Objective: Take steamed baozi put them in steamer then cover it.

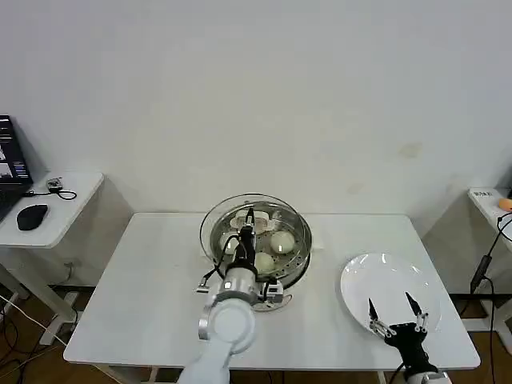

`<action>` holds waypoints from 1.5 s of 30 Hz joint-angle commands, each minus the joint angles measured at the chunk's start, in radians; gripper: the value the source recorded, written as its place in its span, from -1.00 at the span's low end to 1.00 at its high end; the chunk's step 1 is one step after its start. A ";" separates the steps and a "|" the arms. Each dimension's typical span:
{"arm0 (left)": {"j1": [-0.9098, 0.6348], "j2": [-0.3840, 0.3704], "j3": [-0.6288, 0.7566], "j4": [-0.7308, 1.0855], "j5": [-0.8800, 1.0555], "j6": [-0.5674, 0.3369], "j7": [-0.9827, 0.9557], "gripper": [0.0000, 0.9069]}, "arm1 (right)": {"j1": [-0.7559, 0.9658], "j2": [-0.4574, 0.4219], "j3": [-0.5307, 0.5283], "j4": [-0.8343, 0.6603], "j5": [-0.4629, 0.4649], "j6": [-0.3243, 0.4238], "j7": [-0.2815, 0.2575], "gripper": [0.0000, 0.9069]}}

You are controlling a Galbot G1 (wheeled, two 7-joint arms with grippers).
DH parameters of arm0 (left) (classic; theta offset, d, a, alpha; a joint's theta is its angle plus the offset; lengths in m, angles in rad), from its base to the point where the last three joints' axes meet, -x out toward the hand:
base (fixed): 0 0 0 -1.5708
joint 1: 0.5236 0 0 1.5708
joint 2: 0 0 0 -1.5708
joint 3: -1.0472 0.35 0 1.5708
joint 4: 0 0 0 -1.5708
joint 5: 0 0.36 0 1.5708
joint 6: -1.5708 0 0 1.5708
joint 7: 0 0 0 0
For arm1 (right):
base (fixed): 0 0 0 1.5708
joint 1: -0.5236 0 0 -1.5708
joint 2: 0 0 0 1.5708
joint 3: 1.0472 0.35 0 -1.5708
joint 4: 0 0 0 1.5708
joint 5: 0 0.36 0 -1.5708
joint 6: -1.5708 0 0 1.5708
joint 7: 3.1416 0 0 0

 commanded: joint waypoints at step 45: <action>-0.029 -0.045 0.012 0.131 -0.041 -0.004 -0.034 -1.00 | -0.009 0.018 -0.037 -0.013 -0.051 0.010 -0.007 1.00</action>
